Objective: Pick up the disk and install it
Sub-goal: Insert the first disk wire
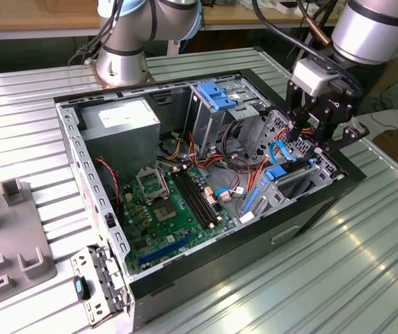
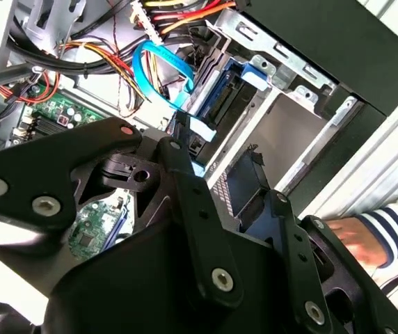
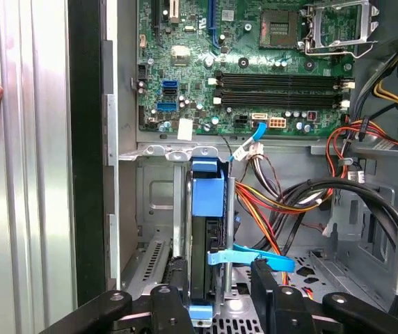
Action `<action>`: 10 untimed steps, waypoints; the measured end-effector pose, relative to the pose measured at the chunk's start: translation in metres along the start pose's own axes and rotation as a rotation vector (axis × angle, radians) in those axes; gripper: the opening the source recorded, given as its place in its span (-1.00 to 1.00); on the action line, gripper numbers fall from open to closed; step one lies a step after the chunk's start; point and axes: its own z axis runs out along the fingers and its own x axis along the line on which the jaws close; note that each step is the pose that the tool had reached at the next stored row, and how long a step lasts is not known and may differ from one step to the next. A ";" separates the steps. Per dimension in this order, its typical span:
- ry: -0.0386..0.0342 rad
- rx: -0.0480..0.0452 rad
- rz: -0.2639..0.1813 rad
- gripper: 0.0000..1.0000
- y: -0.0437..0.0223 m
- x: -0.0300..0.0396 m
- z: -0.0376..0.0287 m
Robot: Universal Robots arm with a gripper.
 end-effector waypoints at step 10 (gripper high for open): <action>-0.0006 -0.0168 -0.004 -0.02 -0.0255 -0.0076 0.0019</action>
